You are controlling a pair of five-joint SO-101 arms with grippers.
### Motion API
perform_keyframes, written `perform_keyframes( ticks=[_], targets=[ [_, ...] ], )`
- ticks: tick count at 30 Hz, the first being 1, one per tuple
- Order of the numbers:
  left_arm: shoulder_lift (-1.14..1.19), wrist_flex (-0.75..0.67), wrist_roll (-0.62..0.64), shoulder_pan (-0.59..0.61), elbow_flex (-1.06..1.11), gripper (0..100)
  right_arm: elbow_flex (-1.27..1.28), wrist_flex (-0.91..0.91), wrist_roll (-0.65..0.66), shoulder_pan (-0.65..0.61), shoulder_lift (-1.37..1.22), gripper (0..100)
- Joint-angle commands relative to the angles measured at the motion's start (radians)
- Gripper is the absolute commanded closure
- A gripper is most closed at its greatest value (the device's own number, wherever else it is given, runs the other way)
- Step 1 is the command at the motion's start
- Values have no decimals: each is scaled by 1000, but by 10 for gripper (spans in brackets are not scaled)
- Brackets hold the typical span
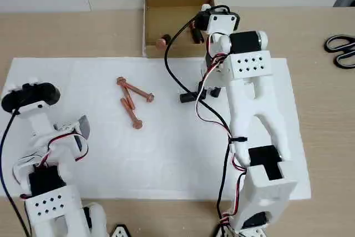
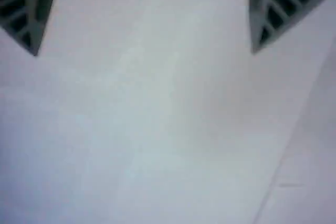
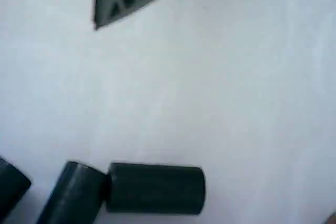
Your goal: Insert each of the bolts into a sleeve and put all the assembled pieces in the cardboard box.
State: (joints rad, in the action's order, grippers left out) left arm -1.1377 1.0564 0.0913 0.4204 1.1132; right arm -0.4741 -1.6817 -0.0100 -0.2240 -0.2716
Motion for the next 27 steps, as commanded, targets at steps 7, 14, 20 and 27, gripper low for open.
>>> perform_keyframes(
  ticks=[7,14,20,27],
  targets=[
    [-6,8,-9,0,28,756,0,87,0,24,-134,783],
    [-6,9,-9,0,30,757,0,248,-98,41,-186,783],
    [-6,9,-9,0,44,757,2,334,-121,39,-194,783],
    [-6,9,-9,0,45,757,2,403,-150,41,-305,783]
  ],
)
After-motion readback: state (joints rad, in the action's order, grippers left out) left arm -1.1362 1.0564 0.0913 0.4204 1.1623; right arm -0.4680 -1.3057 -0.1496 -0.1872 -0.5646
